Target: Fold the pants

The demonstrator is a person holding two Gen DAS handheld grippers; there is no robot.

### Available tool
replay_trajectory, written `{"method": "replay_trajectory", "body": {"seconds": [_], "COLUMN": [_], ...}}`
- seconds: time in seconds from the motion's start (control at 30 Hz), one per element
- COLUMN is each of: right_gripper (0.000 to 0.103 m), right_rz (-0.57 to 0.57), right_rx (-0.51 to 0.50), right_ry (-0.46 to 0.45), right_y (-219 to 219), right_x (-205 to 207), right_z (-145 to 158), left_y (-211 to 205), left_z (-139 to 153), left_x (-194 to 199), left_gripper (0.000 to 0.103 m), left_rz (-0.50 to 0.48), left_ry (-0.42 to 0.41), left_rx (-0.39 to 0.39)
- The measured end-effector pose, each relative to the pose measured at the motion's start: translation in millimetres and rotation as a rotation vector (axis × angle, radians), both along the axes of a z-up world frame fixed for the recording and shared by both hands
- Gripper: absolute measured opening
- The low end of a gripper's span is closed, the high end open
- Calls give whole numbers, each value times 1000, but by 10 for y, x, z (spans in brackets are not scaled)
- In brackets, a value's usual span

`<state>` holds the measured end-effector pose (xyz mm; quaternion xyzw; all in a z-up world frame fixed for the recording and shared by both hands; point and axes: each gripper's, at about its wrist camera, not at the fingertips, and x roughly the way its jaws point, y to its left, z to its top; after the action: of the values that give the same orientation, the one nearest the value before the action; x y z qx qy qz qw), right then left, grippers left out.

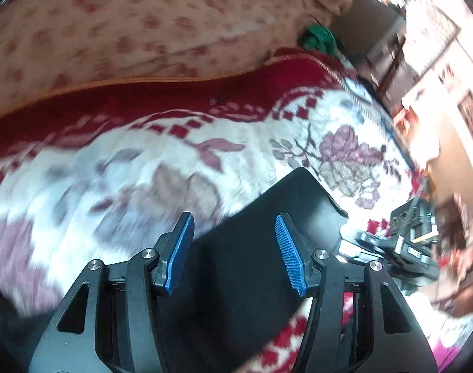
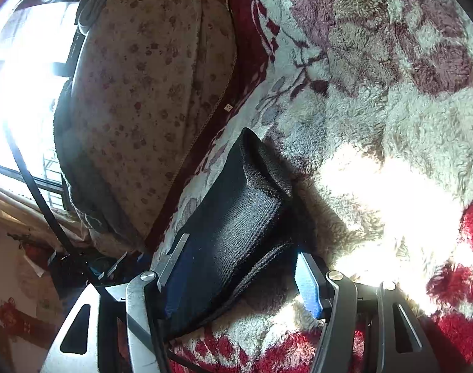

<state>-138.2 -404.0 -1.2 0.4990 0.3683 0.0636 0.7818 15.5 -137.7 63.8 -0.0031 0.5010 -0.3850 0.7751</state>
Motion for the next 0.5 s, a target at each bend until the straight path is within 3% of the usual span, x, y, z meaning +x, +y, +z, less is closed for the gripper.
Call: {"method": "replay_trajectory", "body": {"seconds": [0.37, 0.5], "right_gripper": [59, 58], "right_rz": [17, 27], "right_rx": [43, 95], "right_ry": [-87, -106], "right_y": [-103, -210], "right_x": [-105, -120], "right_z": [-123, -178], "left_y": [-811, -1039], "left_z": [-249, -367], "left_x": [265, 139], "left_gripper": [55, 55], "left_rz": [-318, -457], "left_ry": [79, 52], "left_rx": [29, 107]}}
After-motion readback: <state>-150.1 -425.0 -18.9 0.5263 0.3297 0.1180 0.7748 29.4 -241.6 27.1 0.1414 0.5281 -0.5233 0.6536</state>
